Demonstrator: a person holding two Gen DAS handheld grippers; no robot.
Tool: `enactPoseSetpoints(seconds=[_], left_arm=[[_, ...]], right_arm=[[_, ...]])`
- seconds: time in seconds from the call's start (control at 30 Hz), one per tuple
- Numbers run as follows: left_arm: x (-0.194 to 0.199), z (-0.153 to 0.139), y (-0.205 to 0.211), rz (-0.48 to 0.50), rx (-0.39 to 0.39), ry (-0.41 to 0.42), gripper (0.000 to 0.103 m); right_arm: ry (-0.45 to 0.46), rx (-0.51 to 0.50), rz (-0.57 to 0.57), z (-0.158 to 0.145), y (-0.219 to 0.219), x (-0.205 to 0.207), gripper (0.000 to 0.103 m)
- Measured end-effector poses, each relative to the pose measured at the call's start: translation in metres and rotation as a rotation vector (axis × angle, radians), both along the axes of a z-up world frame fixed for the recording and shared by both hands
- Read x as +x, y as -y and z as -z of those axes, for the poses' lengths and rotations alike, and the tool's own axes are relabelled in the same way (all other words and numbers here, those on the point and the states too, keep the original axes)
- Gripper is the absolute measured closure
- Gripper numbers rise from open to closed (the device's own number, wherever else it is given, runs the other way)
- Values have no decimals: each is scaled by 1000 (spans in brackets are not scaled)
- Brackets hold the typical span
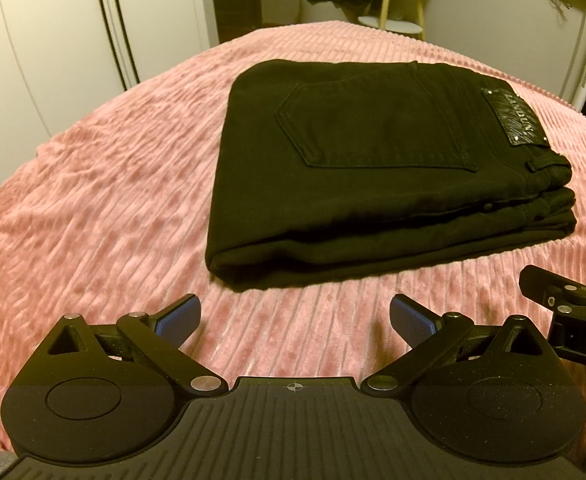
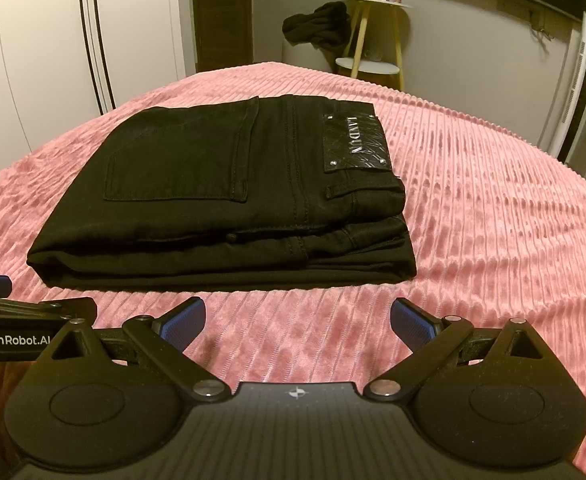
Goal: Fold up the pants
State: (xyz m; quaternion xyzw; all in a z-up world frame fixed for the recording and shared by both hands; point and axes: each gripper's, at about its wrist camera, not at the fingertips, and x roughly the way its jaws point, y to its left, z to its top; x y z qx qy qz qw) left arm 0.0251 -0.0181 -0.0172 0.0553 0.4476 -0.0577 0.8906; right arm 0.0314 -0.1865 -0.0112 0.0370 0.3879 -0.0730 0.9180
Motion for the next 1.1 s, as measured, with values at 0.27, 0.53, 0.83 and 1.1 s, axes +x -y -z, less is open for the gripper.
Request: enactPoseSetpoints(seconds=[0.27,0.53,0.83,1.1], left_arm=[[0,-1,0,1,-4,3,0],[-1,-1,1,-1,-12,0,0],[-3,-2,0,-1,-27,1,0],[-2,-1,1,17,-22,-9,0]], right_arm=[[1,5,5,-1,0,0,4],[3,7,6,-1,0,-1,4],[6,6,6,-1,0,-1,4],[8,10,11,-2,1,-2,4]])
